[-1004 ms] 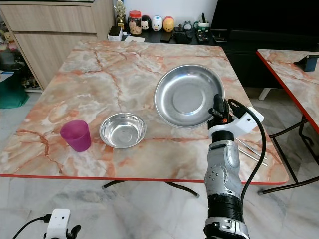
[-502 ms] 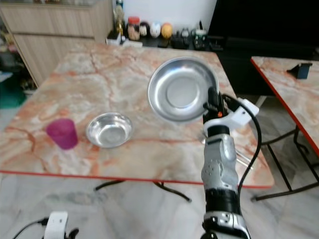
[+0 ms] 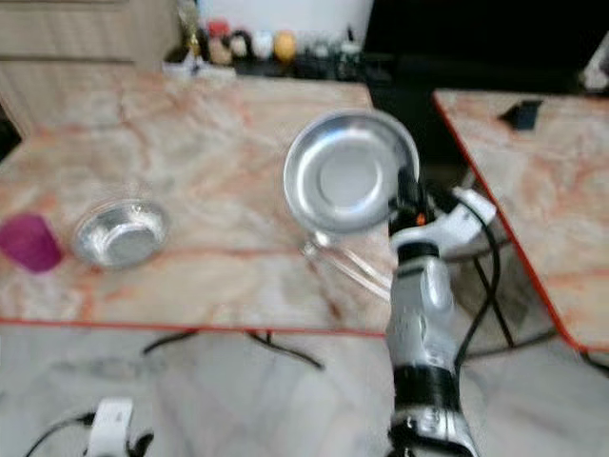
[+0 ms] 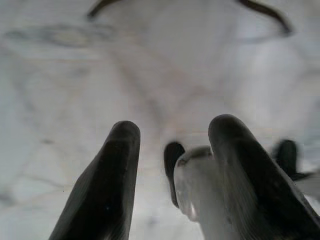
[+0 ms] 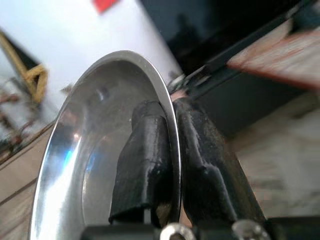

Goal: Setting the table

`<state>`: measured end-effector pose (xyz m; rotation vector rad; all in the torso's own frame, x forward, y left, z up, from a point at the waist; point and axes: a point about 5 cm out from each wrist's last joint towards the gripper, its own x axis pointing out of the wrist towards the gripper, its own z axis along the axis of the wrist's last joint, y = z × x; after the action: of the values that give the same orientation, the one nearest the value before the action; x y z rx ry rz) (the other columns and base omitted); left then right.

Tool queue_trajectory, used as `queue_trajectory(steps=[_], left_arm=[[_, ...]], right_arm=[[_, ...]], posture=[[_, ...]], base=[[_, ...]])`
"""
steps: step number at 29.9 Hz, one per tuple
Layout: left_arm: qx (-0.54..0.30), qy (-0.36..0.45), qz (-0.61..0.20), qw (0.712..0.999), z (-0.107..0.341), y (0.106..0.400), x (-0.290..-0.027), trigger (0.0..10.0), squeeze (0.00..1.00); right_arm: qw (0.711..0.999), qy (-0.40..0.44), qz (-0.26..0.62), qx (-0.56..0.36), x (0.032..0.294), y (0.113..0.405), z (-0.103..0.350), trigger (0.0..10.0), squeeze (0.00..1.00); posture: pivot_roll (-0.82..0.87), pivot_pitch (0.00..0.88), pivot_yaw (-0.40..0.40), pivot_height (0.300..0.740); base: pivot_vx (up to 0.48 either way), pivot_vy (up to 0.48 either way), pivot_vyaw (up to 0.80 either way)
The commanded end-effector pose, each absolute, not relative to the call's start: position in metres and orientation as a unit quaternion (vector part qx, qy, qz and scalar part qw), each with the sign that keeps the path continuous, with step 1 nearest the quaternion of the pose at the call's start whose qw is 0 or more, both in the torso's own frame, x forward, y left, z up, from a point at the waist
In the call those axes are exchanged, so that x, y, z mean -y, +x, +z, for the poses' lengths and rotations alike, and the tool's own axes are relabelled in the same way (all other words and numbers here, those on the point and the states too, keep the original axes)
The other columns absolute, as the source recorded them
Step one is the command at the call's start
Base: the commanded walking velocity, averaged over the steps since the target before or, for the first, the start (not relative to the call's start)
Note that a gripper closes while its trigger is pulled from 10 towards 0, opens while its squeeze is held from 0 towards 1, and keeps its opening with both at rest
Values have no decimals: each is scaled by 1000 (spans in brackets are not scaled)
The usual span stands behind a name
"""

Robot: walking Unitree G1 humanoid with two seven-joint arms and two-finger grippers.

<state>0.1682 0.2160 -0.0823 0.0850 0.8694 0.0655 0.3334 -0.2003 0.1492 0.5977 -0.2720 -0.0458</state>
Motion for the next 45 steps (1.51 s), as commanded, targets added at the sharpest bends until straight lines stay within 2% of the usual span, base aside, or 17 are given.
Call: queue_trajectory(steps=[1,10,28,45], left_arm=[[-425,53,33,903,-81,168,-222,10000,0],[-419,55,29,906,-79,175,-221,10000,0],[-425,57,40,902,-79,169,-231,10000,0],[-431,53,40,900,-81,164,-230,10000,0]], right_arm=[[944,293,-15,153,196,335,159,10000,0],[942,292,-27,160,202,335,162,10000,0],[942,298,-27,155,194,340,162,10000,0],[943,293,-33,156,199,341,163,10000,0]], posture=[[-35,0,-36,740],[-46,0,-34,740],[-28,0,-28,740],[-39,0,-35,740]], base=[[0,-371,0],[0,-370,0],[0,-370,0],[0,-371,0]])
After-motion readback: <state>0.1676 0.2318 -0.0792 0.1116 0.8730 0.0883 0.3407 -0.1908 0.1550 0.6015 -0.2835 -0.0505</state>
